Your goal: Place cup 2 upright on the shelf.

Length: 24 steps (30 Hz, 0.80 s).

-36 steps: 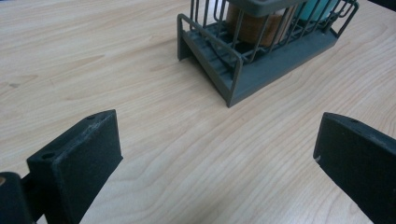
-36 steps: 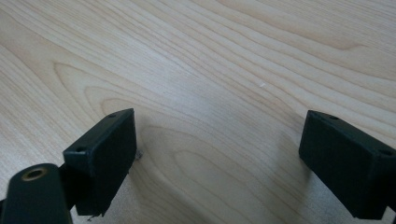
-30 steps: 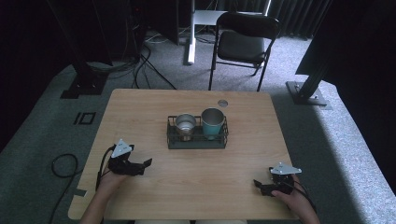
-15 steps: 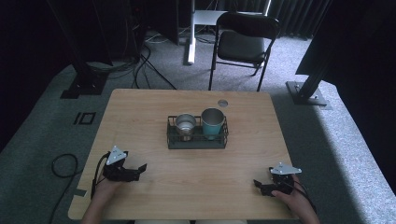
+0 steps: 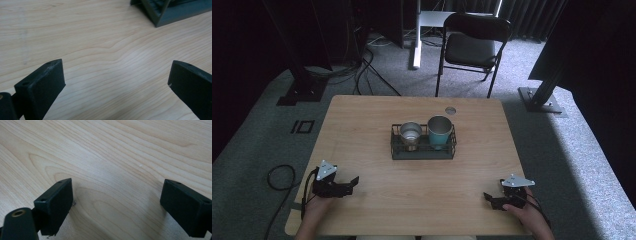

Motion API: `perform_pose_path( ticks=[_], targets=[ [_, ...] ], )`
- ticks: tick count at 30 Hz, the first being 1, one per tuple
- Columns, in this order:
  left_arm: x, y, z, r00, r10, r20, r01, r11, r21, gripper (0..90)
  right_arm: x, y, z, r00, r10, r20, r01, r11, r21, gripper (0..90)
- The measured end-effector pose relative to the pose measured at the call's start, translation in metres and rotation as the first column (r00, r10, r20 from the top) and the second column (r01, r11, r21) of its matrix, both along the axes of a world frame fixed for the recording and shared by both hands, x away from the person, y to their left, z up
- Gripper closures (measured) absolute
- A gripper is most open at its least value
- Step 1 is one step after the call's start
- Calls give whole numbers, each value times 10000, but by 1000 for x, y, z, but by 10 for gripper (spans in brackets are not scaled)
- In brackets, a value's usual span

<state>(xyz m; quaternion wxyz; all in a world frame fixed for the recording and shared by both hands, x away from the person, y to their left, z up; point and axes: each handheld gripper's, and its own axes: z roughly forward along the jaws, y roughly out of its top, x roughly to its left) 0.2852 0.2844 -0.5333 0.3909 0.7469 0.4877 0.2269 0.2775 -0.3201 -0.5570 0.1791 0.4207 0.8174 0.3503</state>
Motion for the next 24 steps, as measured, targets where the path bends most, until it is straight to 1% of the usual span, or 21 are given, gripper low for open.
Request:
perform_pose_path(
  ticks=[2, 6, 9, 12, 13, 15, 16, 17, 20, 23, 24],
  targets=[
    [-1, 2, -1, 9999, 141, -15, -141, 9999, 76, 16, 0, 0, 0, 10000, 0, -1, 0, 10000, 0, 109],
    [-4, 8, -2, 9980, 630, -23, -629, 9978, 219, 16, 0, 0, 0, 10000, 3, 2, -3, 10000, 0, 109],
    [-6, 15, -2, 9960, 893, 30, -894, 9959, 167, 16, 0, 0, 0, 10000, 3, 3, -3, 10000, 1, 109],
    [-7, 24, -3, 9917, 1284, -68, -1283, 9916, 179, 16, 0, 0, 0, 10000, 3, 2, -3, 10000, 1, 109],
    [-8, 26, -4, 9887, 1493, -160, -1489, 9886, 233, 16, 0, 0, 0, 10000, 3, 2, -3, 10000, 1, 109],
    [-9, 29, -6, 9854, 1694, -172, -1689, 9852, 299, 16, 0, 0, 0, 10000, 1, 4, -1, 10000, 6, 109],
    [-9, 29, -6, 9854, 1694, -172, -1689, 9852, 299, 16, 0, 0, 0, 10000, 1, 4, -1, 10000, 6, 109],
    [-11, 31, -8, 9821, 1867, -250, -1856, 9817, 417, 16, 0, 0, 0, 10000, 1, 3, -1, 10000, 6, 110],
    [-13, 34, -9, 9753, 2184, -345, -2167, 9752, 455, 16, 0, 0, 0, 10000, -1, 1, 1, 10000, 7, 109],
    [-14, 35, -9, 9662, 2535, -463, -2517, 9669, 416, 16, 0, 0, 0, 10000, -1, -1, 1, 10000, 2, 109],
    [-15, 34, -9, 9620, 2681, -510, -2660, 9629, 455, 16, 0, 0, 0, 10000, 3, 3, -3, 10000, 1, 110]
  ],
)
